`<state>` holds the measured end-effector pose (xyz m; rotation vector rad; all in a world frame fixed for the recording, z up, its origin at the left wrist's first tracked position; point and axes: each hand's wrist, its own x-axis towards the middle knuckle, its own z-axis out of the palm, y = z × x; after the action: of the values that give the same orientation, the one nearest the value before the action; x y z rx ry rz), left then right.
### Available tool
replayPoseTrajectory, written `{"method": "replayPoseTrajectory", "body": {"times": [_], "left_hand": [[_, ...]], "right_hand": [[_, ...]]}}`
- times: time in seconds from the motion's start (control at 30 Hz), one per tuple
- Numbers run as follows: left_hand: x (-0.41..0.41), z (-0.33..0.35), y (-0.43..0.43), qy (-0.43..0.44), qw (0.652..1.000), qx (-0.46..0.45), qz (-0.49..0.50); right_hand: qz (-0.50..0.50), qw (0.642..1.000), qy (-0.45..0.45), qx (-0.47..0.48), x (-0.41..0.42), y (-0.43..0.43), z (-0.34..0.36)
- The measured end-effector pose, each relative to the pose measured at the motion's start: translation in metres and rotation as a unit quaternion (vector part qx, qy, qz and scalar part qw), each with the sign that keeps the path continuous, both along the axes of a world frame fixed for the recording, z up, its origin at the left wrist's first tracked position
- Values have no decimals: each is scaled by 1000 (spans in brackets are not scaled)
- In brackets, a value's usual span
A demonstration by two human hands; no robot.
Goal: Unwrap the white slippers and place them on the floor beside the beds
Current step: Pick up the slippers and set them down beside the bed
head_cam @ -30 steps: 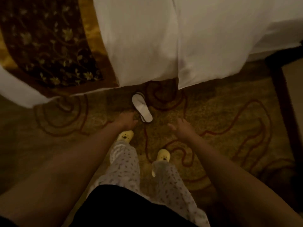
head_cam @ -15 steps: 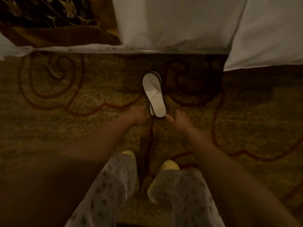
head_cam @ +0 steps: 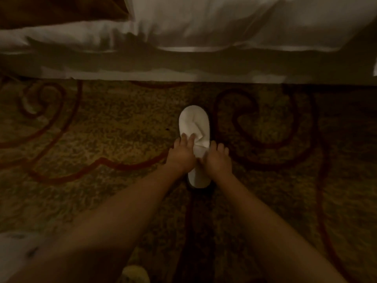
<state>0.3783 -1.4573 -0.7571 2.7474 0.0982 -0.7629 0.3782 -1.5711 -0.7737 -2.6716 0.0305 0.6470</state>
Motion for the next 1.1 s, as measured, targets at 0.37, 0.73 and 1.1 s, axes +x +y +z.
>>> {"method": "replayPoseTrajectory", "body": {"times": [0.37, 0.73, 1.1], "left_hand": [[7, -19, -8, -33, 901, -183, 391], [12, -23, 6, 12, 871, -289, 397], [33, 12, 32, -18, 756, -405, 515]], "right_hand": [[-223, 960, 8, 168, 13, -12, 2], [-286, 957, -41, 16, 18, -59, -8], [146, 979, -21, 141, 12, 29, 28]]}}
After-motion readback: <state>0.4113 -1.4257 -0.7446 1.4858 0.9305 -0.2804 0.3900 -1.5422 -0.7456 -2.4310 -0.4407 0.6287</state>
